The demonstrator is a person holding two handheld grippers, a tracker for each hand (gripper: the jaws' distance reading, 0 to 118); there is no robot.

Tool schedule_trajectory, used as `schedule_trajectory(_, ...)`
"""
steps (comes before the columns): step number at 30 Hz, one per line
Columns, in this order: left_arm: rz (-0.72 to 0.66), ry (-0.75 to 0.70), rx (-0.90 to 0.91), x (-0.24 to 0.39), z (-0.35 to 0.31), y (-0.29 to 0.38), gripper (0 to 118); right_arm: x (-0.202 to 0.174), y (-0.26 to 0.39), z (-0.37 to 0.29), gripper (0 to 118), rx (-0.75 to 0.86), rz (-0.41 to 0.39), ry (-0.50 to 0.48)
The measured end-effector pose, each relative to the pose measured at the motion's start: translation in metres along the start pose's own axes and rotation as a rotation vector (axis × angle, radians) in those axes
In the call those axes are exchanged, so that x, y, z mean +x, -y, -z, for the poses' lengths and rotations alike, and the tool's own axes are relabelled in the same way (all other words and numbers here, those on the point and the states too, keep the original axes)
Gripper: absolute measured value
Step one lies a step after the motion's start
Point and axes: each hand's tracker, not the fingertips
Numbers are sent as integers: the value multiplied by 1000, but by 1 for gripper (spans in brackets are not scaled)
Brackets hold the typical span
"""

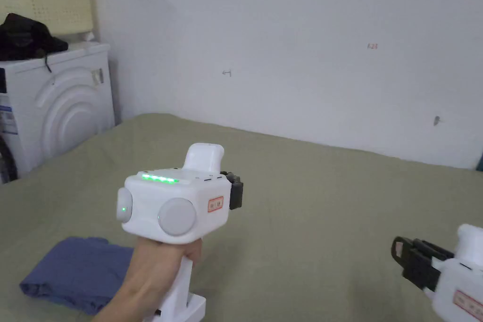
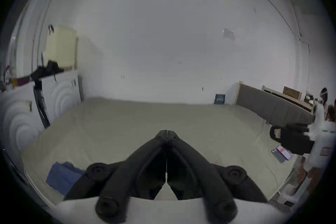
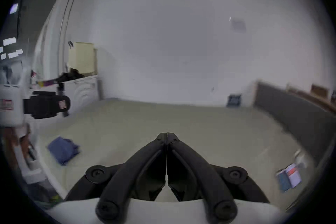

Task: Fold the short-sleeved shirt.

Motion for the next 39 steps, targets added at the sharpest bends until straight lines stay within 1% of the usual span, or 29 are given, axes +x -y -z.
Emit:
schedule_trajectory(1,20,5,31,15,-8,-2,0,-7,-7,-5,1,33,-50,78)
schedule_trajectory(2,40,-14,64,30,-12,-2,0,-12,-12,-10,1,66,-95,126)
schedule_trajectory(4,69,-54,129,58,-20,-1,0,-22,-22,-21,1,146,-166,207)
schedule_trajectory(5,84,-82,161,66,-21,0,0,-24,-26,-24,1,173,-184,234)
schedule_trajectory(6,101,-123,210,75,-26,2,0,-26,-30,-28,1,189,-183,239)
schedule_trajectory(7,142,-141,230,82,-30,3,0,-26,-32,-32,1,212,-181,219)
schedule_trajectory(8,161,-143,239,87,-34,3,0,-26,-34,-35,1,222,-186,218)
schedule_trajectory(10,166,-125,230,90,-35,2,0,-30,-36,-41,1,257,-222,247)
schedule_trajectory(12,177,-116,230,92,-39,0,0,-31,-36,-47,1,277,-233,250)
schedule_trajectory(16,166,-99,229,92,-48,-6,0,-28,-35,-49,1,278,-227,259)
schedule_trajectory(18,183,-106,230,92,-47,-7,0,-26,-34,-49,1,273,-225,269)
schedule_trajectory(21,193,-104,234,91,-44,-7,0,-20,-34,-48,1,267,-192,270)
schedule_trajectory(25,220,-111,245,96,-44,-7,1,-17,-35,-47,1,268,-184,280)
schedule_trajectory(29,226,-119,243,96,-39,-6,5,-17,-39,-49,2,270,-186,291)
schedule_trajectory(30,216,-119,241,95,-38,-7,11,-16,-40,-49,7,273,-185,291)
schedule_trajectory(31,205,-117,238,94,-37,-8,30,-16,-41,-49,25,274,-184,292)
schedule_trajectory(32,201,-116,235,93,-36,-9,69,-16,-42,-50,60,275,-185,294)
schedule_trajectory(33,199,-118,234,96,-42,-9,118,-16,-43,-50,114,279,-187,296)
schedule_trajectory(35,192,-125,231,94,-41,-10,118,-16,-46,-52,116,292,-191,308)
schedule_trajectory(37,172,-164,223,90,-37,-11,118,-17,-50,-54,118,297,-184,325)
schedule_trajectory(38,159,-185,187,89,-33,-12,118,-15,-53,-54,118,287,-171,328)
schedule_trajectory(39,143,-177,162,88,-35,-8,118,-11,-50,-57,118,294,-147,317)
